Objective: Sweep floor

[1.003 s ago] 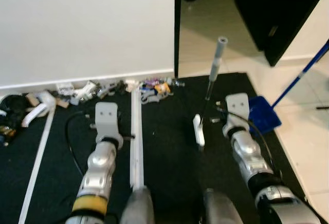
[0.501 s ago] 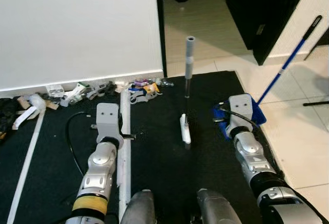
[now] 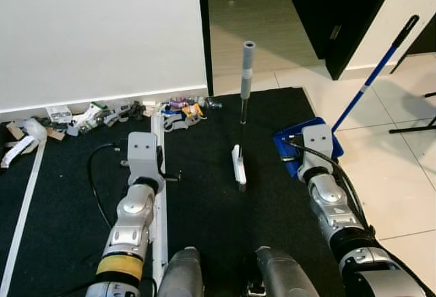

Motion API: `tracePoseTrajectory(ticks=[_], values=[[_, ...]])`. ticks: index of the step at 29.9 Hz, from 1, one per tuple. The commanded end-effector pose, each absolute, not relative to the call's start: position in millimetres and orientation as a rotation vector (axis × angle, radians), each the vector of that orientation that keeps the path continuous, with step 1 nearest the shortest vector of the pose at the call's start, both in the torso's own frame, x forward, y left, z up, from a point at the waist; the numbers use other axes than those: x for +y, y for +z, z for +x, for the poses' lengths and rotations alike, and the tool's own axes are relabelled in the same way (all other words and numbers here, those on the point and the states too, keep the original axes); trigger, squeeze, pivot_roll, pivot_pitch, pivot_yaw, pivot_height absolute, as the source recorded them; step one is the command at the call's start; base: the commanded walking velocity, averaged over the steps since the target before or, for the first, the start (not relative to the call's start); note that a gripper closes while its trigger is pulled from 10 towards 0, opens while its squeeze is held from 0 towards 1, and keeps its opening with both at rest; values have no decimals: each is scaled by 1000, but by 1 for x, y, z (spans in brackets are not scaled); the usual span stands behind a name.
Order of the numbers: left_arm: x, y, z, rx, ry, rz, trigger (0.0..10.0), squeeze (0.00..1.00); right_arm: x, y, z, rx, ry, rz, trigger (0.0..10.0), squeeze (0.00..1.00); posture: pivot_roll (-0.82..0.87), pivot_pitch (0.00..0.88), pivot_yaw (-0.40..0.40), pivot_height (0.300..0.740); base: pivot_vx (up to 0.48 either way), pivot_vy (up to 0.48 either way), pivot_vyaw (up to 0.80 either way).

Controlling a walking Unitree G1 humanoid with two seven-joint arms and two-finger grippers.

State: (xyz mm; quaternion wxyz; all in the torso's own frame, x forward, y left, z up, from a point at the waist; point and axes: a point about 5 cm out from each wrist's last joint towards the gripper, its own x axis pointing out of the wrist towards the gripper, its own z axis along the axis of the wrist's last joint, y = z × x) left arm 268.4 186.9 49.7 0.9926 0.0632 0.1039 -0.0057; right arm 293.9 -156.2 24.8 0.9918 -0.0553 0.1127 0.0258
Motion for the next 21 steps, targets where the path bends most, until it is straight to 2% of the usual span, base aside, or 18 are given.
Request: tracePoseTrajectory(ticks=[1, 21], values=[[188, 54, 269, 190, -23, 148, 10000, 0, -157, 27, 295, 221, 40, -101, 10000, 0, 26, 16, -2, 740, 0, 0, 0], [188, 47, 265, 227, -11, 149, 10000, 0, -153, 29, 295, 210, 62, -107, 10000, 0, 26, 21, -1, 740, 0, 0, 0]])
